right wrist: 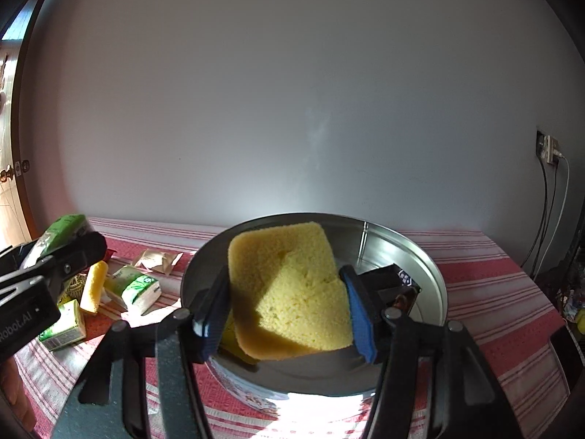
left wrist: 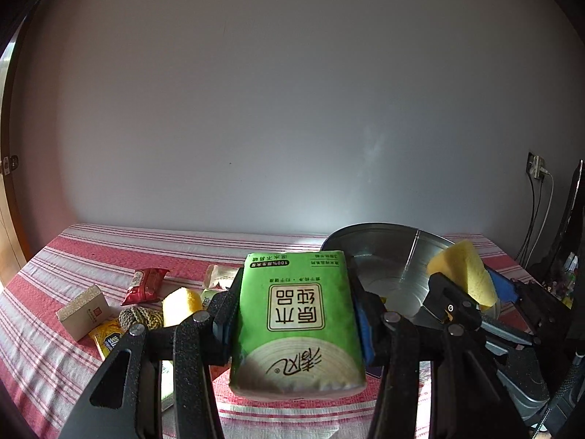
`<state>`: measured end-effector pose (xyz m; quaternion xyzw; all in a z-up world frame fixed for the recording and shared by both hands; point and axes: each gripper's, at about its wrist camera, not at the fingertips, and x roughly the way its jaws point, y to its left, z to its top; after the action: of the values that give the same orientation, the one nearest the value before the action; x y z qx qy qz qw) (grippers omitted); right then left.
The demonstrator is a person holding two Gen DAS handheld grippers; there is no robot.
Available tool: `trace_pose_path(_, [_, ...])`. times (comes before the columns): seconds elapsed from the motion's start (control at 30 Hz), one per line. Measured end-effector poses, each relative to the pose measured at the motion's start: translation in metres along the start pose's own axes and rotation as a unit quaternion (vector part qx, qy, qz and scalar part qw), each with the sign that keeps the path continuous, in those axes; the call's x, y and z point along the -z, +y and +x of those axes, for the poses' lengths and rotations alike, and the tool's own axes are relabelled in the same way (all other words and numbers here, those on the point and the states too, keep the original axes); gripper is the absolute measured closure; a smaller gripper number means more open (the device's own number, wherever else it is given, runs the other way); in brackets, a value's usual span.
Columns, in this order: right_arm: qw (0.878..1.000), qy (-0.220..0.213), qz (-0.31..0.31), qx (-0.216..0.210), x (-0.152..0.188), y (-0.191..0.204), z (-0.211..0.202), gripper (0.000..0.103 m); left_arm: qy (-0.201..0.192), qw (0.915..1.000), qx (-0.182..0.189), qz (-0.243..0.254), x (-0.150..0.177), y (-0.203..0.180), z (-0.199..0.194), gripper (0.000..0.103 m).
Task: Organize objects
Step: 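Grasp the green tissue pack with left tool while right tool carries sponge to tin, then release the green tissue pack and yellow sponge into the blue tin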
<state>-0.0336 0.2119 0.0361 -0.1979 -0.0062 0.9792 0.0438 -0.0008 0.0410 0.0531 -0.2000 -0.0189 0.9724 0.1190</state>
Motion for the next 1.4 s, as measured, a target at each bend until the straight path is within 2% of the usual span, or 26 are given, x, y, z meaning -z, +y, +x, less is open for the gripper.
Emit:
trace_pose_path(0.47, [0.999, -0.004, 0.02, 0.029, -0.008, -0.053, 0.001, 0.045, 0.016, 0.9986, 0.04, 0.031, -0.002, -0.038, 0.028, 0.051])
trace_pose_path(0.6, [0.999, 0.006, 0.02, 0.034, -0.008, -0.068, 0.008, 0.045, 0.027, 0.9975, 0.055, 0.033, 0.0, -0.051, 0.035, 0.051])
trace_pose_path(0.77, [0.999, 0.014, 0.017, 0.049, -0.007, -0.079, 0.014, 0.044, 0.046, 0.9965, 0.053, 0.045, 0.006, -0.063, 0.053, 0.051])
trace_pose_path(1.1, [0.998, 0.047, 0.011, 0.033, -0.003, -0.074, 0.026, 0.044, 0.084, 0.9939, 0.041, 0.059, 0.003, -0.087, 0.086, 0.051])
trace_pose_path(1.4, [0.998, 0.057, 0.006, 0.019, 0.001, -0.067, 0.028, 0.044, 0.087, 0.9933, 0.028, 0.072, 0.003, -0.087, 0.088, 0.051])
